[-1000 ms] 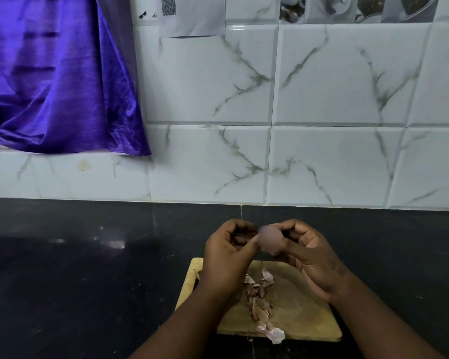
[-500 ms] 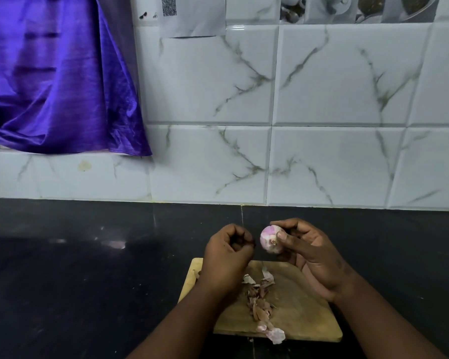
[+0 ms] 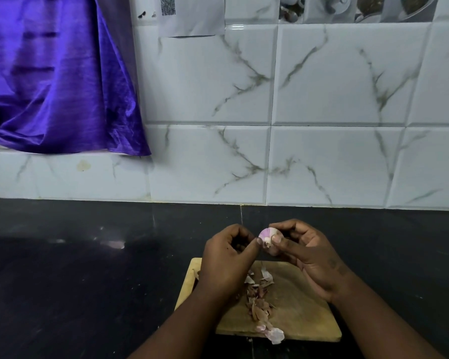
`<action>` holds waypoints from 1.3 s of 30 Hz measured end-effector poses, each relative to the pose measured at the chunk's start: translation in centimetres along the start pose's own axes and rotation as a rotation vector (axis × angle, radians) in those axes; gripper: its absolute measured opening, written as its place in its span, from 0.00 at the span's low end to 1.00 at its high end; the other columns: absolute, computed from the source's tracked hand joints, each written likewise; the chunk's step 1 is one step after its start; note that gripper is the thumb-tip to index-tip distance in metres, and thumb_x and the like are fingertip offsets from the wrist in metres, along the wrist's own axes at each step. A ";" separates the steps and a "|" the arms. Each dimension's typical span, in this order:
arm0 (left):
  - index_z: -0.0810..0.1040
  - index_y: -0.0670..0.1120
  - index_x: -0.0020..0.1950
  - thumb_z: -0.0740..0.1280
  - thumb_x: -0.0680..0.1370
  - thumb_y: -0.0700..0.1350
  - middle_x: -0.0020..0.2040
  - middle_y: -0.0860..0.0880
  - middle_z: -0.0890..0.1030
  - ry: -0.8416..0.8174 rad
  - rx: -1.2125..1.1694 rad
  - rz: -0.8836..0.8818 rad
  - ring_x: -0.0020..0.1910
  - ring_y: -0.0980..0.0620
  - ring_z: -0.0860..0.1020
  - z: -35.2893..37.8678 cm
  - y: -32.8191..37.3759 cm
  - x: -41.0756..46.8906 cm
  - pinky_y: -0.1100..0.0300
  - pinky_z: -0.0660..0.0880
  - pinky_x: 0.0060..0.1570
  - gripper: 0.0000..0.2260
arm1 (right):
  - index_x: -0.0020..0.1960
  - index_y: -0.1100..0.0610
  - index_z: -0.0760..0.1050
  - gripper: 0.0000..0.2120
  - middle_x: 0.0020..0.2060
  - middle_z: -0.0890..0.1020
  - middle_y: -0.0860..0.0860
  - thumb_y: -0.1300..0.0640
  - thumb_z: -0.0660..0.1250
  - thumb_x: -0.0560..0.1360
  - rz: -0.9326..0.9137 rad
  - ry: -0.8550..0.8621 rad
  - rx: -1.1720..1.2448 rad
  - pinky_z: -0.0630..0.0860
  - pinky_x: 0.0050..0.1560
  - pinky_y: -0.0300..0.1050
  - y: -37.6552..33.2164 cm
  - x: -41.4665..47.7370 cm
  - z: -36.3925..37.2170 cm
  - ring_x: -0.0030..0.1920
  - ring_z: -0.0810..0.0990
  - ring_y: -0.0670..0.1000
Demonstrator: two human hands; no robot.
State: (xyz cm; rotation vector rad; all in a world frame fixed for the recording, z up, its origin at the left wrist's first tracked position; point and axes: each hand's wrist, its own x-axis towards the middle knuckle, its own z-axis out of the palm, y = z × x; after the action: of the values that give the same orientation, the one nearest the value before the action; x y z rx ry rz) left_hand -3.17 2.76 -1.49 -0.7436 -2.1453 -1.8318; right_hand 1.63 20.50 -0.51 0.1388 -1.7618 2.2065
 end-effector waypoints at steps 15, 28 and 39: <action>0.77 0.49 0.44 0.69 0.82 0.44 0.36 0.53 0.77 -0.068 -0.028 -0.012 0.34 0.58 0.72 0.4 0.0 -0.4 0.58 0.73 0.34 0.06 | 0.57 0.61 0.83 0.15 0.54 0.86 0.63 0.63 0.75 0.70 -0.054 -0.008 -0.035 0.83 0.51 0.49 0.1 0.1 0.0 0.52 0.86 0.60; 0.76 0.44 0.43 0.70 0.81 0.43 0.37 0.42 0.79 -0.010 -0.099 -0.135 0.36 0.51 0.74 0.0 -0.8 0.5 0.53 0.74 0.38 0.09 | 0.57 0.61 0.84 0.34 0.52 0.86 0.61 0.47 0.86 0.56 -0.001 -0.071 0.121 0.85 0.46 0.46 -0.4 0.2 0.0 0.47 0.86 0.56; 0.84 0.52 0.41 0.70 0.76 0.39 0.39 0.51 0.84 -0.095 0.128 0.005 0.39 0.53 0.82 -0.2 -0.3 0.0 0.50 0.81 0.41 0.08 | 0.58 0.61 0.82 0.36 0.55 0.85 0.62 0.46 0.86 0.56 0.002 -0.023 0.083 0.84 0.49 0.46 -0.2 0.2 -0.3 0.51 0.85 0.57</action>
State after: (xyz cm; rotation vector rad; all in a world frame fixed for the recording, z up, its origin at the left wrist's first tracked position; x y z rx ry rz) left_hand -3.39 2.51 -1.67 -0.8215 -2.2921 -1.6694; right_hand 1.47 20.83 -0.35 0.1817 -1.6831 2.2889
